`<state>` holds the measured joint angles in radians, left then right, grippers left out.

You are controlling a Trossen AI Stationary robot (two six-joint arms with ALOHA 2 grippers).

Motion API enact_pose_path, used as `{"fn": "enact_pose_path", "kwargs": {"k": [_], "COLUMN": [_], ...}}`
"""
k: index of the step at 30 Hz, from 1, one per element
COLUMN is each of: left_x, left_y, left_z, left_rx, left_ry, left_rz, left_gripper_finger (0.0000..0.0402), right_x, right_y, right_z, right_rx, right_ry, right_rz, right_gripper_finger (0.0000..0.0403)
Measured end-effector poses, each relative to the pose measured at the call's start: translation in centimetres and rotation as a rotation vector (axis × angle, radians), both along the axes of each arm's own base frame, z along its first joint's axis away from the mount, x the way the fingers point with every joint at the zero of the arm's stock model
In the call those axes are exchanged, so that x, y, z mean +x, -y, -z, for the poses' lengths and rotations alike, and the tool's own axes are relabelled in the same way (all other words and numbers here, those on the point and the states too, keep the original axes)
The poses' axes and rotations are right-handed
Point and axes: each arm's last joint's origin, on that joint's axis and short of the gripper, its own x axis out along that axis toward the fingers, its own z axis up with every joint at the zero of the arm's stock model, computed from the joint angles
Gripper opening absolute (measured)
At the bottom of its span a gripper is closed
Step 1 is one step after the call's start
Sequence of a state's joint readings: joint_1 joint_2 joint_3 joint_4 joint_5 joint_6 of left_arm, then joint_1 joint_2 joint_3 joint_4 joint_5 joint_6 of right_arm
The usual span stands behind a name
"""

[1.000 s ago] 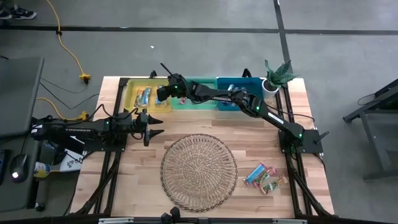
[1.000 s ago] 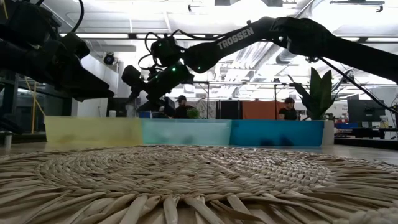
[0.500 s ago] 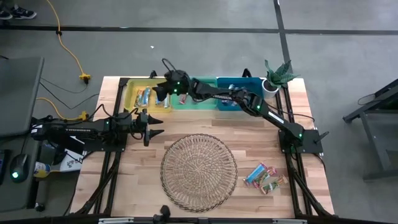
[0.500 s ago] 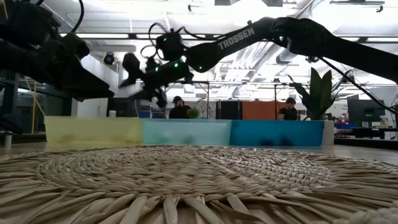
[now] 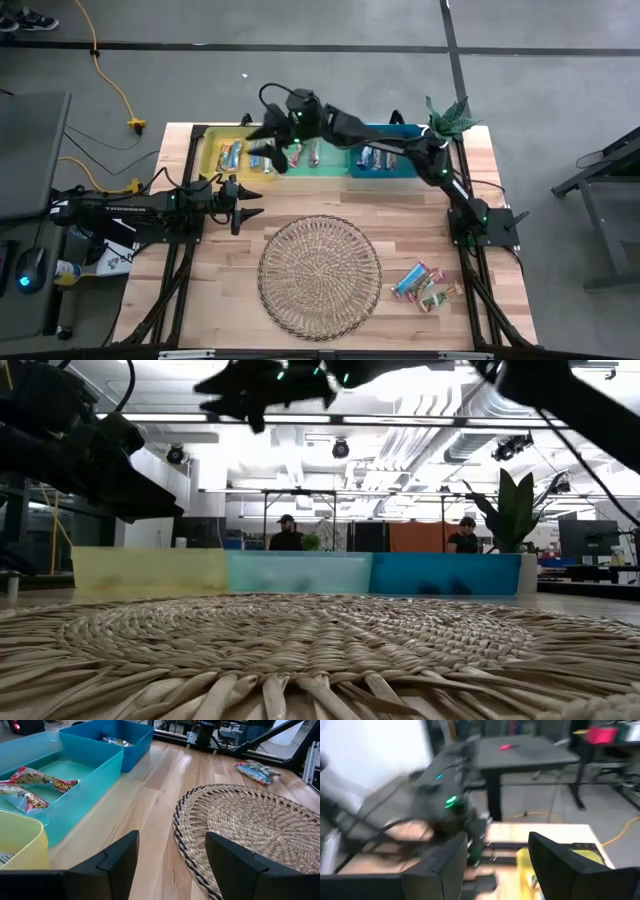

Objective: Pick and place Granola Bars by type
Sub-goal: Put the yellow granola bar into the yellow bin

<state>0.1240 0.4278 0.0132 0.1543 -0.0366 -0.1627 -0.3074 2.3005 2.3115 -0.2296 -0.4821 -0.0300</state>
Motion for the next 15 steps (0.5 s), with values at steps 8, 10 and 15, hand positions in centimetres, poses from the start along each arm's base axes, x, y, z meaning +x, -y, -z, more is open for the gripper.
{"fn": "enact_pose_path", "kwargs": {"k": [8,10,15], "left_x": [0.0,0.0,0.0], "left_y": [0.0,0.0,0.0], "left_z": [0.0,0.0,0.0], "left_rx": [0.0,0.0,0.0], "left_ry": [0.0,0.0,-0.001], "left_rz": [0.0,0.0,0.0], "left_gripper_finger": [0.0225,0.0225,0.0225], "right_x": [-6.5,-8.1,-11.4], "right_y": [-5.4,-6.6,-9.5], "right_z": [-4.2,-4.8,-5.7], "right_rx": [-0.096,-0.095,-0.118], "right_ry": [-0.349,-0.432,-0.631], "right_rz": [-0.172,-0.206,-0.224], "right_gripper_finger": [0.0195,0.0195,0.0195]}}
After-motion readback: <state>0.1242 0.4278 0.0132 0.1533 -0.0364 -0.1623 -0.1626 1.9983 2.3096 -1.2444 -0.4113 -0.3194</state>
